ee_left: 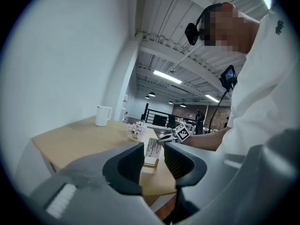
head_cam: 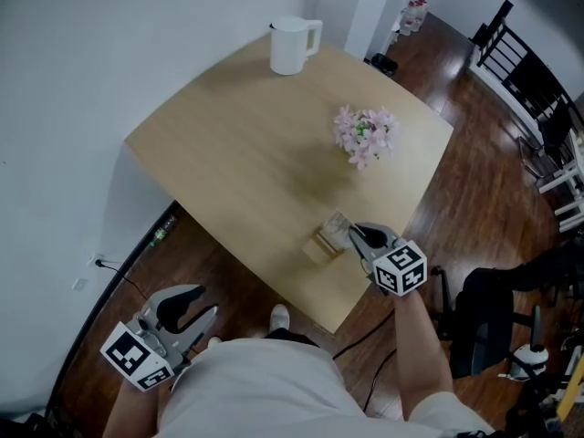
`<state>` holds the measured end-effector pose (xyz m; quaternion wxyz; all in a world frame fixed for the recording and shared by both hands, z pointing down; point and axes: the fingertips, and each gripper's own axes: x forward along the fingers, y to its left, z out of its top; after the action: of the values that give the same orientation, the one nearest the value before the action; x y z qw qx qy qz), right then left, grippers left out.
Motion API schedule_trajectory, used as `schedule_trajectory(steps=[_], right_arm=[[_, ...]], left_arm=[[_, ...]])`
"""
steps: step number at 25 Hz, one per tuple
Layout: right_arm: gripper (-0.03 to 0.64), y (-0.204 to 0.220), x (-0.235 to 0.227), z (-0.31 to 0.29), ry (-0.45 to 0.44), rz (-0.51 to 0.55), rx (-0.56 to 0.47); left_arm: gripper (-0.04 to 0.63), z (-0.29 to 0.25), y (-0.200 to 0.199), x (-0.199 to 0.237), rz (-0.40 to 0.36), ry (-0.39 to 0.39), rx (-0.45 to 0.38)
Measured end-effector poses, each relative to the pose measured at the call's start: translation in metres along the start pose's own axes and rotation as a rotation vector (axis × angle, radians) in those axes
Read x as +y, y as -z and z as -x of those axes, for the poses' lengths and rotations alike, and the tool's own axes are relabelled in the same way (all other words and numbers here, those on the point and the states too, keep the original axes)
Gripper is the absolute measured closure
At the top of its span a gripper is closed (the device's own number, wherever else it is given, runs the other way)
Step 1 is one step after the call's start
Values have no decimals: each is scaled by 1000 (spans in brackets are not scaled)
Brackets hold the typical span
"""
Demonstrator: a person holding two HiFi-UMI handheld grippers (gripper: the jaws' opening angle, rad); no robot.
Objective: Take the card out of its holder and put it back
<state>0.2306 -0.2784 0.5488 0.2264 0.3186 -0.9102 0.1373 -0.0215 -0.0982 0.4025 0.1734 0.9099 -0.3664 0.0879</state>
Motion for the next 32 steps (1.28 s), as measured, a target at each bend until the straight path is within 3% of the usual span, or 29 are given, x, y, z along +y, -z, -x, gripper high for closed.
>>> schedule_trajectory(steps=[6, 11, 27, 32], right_arm=[[595, -33, 23, 19, 27, 54, -23], [595, -57, 72, 29, 6, 95, -34], [595, -96, 347, 42, -180, 162, -90], [595, -95, 405, 50, -195, 158, -103]], left_arm=[[453, 23, 2, -2, -7, 10, -29], [453, 53, 6, -3, -18, 15, -50], [453, 202, 48, 6, -16, 4, -74], [485, 232, 65, 8, -7, 31, -57]])
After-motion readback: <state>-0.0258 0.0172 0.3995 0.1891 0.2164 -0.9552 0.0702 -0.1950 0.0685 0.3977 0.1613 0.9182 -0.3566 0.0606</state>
